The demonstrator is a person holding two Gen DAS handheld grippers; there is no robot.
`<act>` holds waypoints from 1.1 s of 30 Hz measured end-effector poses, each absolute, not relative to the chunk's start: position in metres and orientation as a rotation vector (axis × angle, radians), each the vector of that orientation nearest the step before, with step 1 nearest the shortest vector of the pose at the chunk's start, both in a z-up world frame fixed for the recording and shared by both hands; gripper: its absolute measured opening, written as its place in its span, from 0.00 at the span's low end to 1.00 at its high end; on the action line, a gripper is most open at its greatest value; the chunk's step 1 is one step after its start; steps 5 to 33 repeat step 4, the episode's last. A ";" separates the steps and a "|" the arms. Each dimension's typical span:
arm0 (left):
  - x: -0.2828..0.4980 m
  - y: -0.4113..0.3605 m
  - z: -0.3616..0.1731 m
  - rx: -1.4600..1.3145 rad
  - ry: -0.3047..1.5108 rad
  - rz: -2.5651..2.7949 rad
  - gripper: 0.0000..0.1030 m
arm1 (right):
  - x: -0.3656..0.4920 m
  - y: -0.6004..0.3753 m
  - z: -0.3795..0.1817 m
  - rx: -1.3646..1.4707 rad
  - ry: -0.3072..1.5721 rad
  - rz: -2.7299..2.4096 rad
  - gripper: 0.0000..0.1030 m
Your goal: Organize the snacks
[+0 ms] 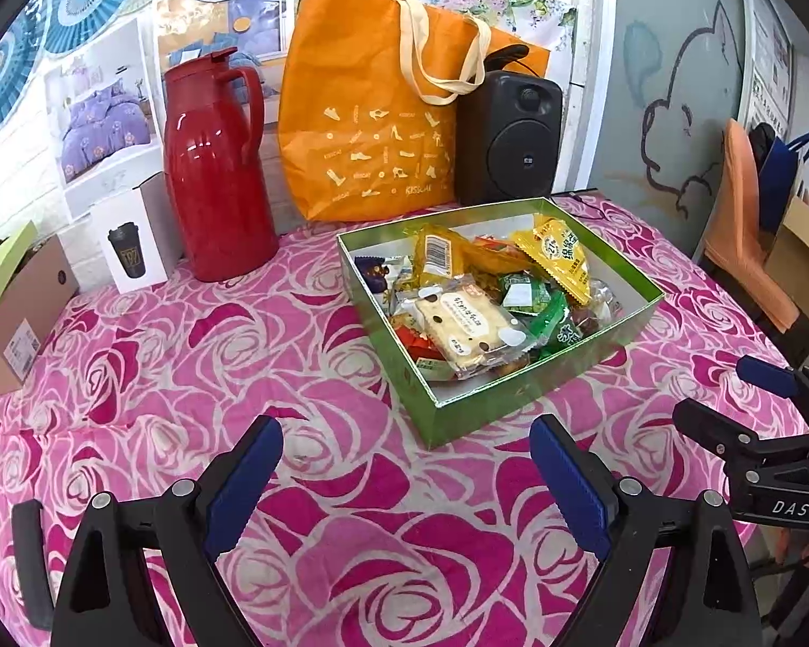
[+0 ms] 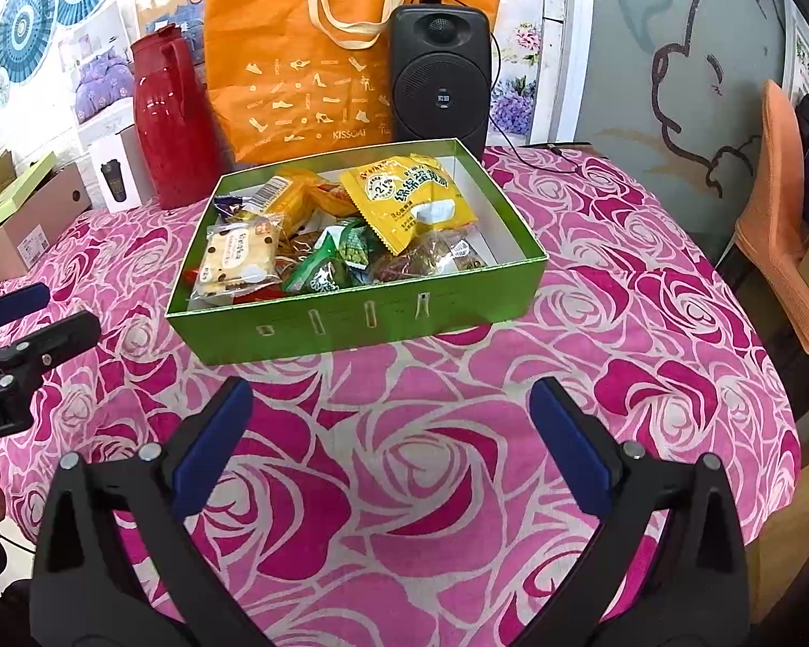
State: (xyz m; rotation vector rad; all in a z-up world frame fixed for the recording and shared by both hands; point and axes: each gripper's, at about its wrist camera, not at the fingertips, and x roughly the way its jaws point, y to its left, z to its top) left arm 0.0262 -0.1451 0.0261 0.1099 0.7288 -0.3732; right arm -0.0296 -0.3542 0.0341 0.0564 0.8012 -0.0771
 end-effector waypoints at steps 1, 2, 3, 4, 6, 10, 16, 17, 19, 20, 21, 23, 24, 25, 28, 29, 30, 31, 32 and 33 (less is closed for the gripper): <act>0.025 -0.145 0.027 0.111 0.725 -0.377 0.92 | -0.030 -0.354 0.035 0.057 0.798 -0.078 0.99; 0.023 -0.145 0.028 0.113 0.723 -0.379 0.92 | -0.031 -0.354 0.035 0.058 0.796 -0.078 0.99; 0.022 -0.146 0.028 0.112 0.721 -0.378 0.92 | -0.031 -0.353 0.036 0.059 0.794 -0.077 0.99; 0.021 -0.146 0.029 0.111 0.719 -0.378 0.92 | -0.032 -0.353 0.036 0.059 0.792 -0.078 0.99; 0.021 -0.146 0.029 0.111 0.719 -0.378 0.92 | -0.032 -0.353 0.036 0.059 0.792 -0.078 0.99; 0.021 -0.146 0.029 0.111 0.719 -0.378 0.92 | -0.032 -0.353 0.036 0.059 0.792 -0.078 0.99; 0.021 -0.146 0.029 0.111 0.719 -0.378 0.92 | -0.032 -0.353 0.036 0.059 0.792 -0.078 0.99; 0.021 -0.146 0.029 0.111 0.719 -0.378 0.92 | -0.032 -0.353 0.036 0.059 0.792 -0.078 0.99; 0.021 -0.146 0.029 0.111 0.719 -0.378 0.92 | -0.032 -0.353 0.036 0.059 0.792 -0.078 0.99; 0.021 -0.146 0.029 0.111 0.719 -0.378 0.92 | -0.032 -0.353 0.036 0.059 0.792 -0.078 0.99; 0.021 -0.146 0.029 0.111 0.719 -0.378 0.92 | -0.032 -0.353 0.036 0.059 0.792 -0.078 0.99; 0.021 -0.146 0.029 0.111 0.719 -0.378 0.92 | -0.032 -0.353 0.036 0.059 0.792 -0.078 0.99; 0.021 -0.146 0.029 0.111 0.719 -0.378 0.92 | -0.032 -0.353 0.036 0.059 0.792 -0.078 0.99; 0.021 -0.146 0.029 0.111 0.719 -0.378 0.92 | -0.032 -0.353 0.036 0.059 0.792 -0.078 0.99; 0.021 -0.146 0.029 0.111 0.719 -0.378 0.92 | -0.032 -0.353 0.036 0.059 0.792 -0.078 0.99; 0.021 -0.146 0.029 0.111 0.719 -0.378 0.92 | -0.032 -0.353 0.036 0.059 0.792 -0.078 0.99; 0.021 -0.146 0.029 0.111 0.719 -0.378 0.92 | -0.032 -0.353 0.036 0.059 0.792 -0.078 0.99; 0.021 -0.146 0.029 0.111 0.719 -0.378 0.92 | -0.032 -0.353 0.036 0.059 0.792 -0.078 0.99; 0.021 -0.146 0.029 0.111 0.719 -0.378 0.92 | -0.032 -0.353 0.036 0.059 0.792 -0.078 0.99; 0.021 -0.146 0.029 0.111 0.719 -0.378 0.92 | -0.032 -0.353 0.036 0.059 0.792 -0.078 0.99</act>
